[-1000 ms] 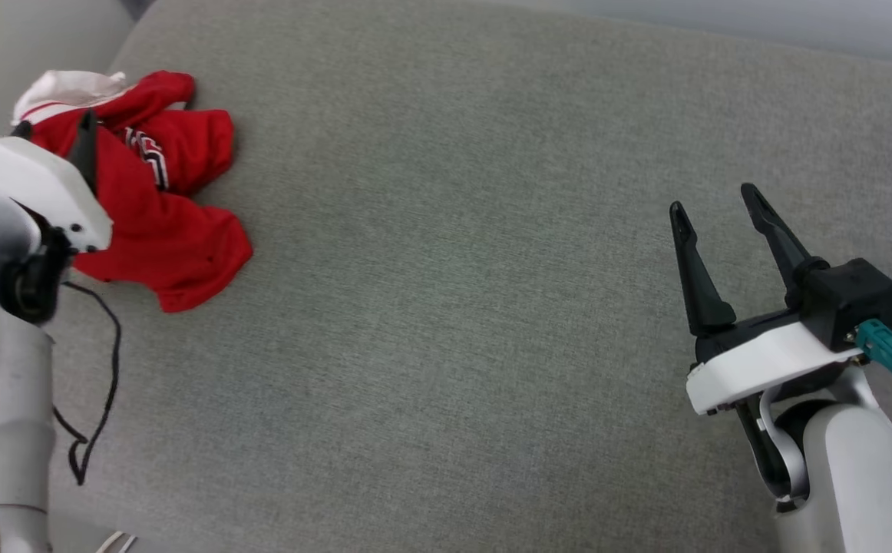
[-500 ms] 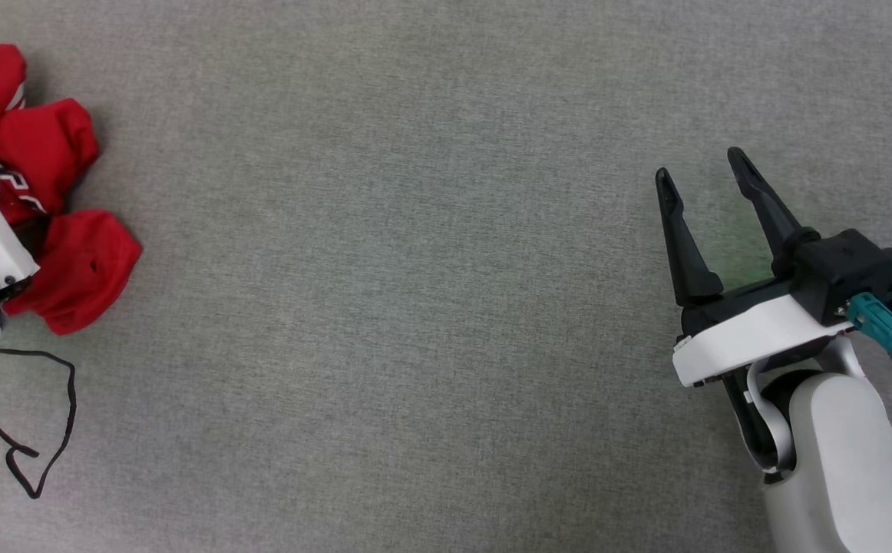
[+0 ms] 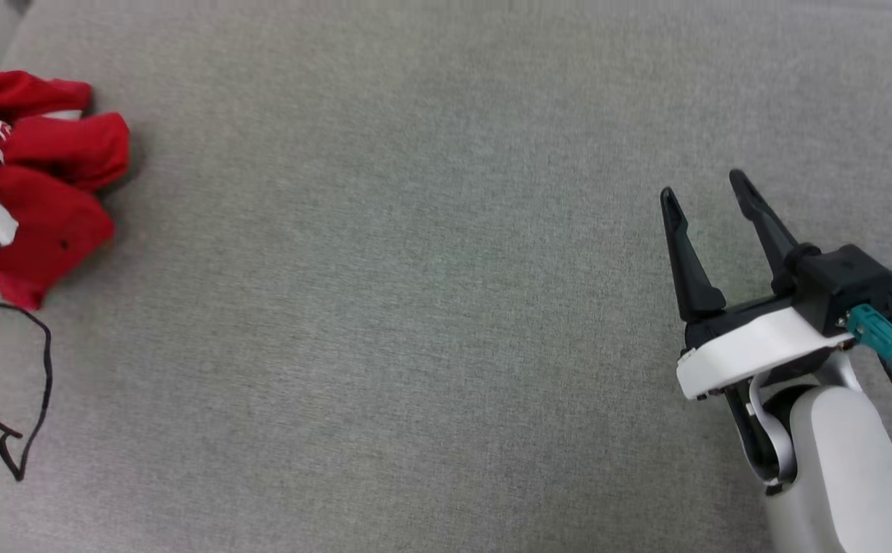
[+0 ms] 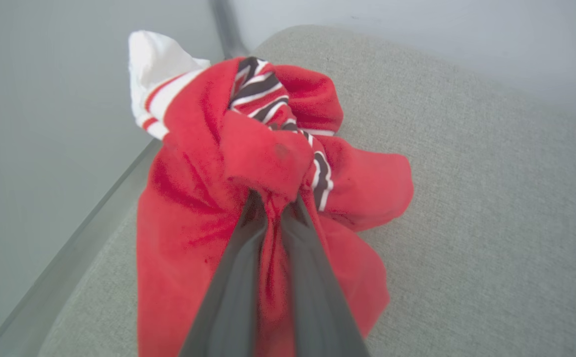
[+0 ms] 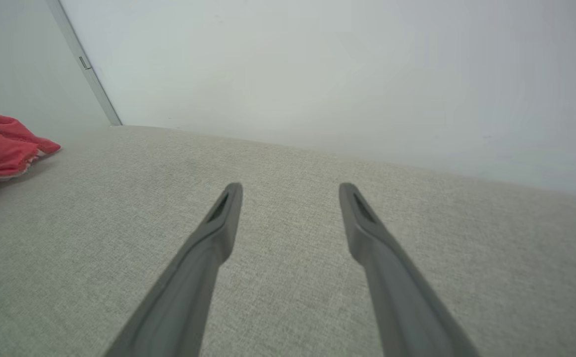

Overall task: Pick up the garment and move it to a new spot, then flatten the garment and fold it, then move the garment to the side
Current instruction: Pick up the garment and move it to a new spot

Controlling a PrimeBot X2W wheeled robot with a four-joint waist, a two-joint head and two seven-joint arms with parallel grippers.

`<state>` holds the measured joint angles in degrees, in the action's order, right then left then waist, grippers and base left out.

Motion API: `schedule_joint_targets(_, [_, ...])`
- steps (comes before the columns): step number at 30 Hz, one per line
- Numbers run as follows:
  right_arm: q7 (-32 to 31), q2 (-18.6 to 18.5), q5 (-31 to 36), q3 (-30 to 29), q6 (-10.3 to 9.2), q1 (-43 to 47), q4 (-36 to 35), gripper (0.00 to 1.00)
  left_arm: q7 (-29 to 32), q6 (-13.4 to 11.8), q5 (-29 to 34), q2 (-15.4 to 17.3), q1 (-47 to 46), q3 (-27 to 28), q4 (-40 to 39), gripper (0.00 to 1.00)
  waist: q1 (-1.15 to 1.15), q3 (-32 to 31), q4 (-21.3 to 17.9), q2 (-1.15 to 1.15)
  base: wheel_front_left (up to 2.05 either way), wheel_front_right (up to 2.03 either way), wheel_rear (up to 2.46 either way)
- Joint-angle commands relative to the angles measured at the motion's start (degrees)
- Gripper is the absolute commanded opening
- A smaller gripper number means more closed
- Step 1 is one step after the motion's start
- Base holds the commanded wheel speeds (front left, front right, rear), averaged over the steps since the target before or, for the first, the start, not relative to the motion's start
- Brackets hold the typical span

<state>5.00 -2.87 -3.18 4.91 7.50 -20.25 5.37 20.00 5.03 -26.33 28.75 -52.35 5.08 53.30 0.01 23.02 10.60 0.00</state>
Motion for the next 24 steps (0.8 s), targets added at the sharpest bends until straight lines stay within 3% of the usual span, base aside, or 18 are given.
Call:
schedule_joint_targets(1, [0.3, 0.0, -0.4, -0.2, -0.02, 1.4, 0.3, 1.0, -4.0, -0.4, 1.6, 0.5, -1.5, -1.0, -1.0, 0.0, -0.01, -3.4, 1.0, 0.0, 0.0, 0.0, 0.0])
schedule_joint_targets(5, [0.4, 0.0, -1.3, -0.7, -0.02, 3.3, 1.0, 1.0, -11.9, 0.4, 4.2, 0.1, -3.4, -3.4, -3.6, 0.0, -0.01, -7.7, 1.7, 0.0, 0.0, 0.0, 0.0])
schedule_joint_targets(12, [0.4, 0.0, -2.6, -1.7, -0.02, 6.4, 1.2, 1.0, -20.0, 0.4, 6.8, -2.1, -5.5, -6.5, -6.7, 0.0, -0.01, -13.1, 1.4, 0.0, 0.0, 0.0, 0.0])
schedule_joint_targets(24, [-0.2, 0.0, -4.4, -3.9, -0.02, 12.3, 0.5, 1.0, -25.2, 1.3, 5.4, -10.8, 1.9, -11.3, -17.4, 0.0, -0.01, -19.7, -5.7, 0.0, 0.0, 0.0, 0.0])
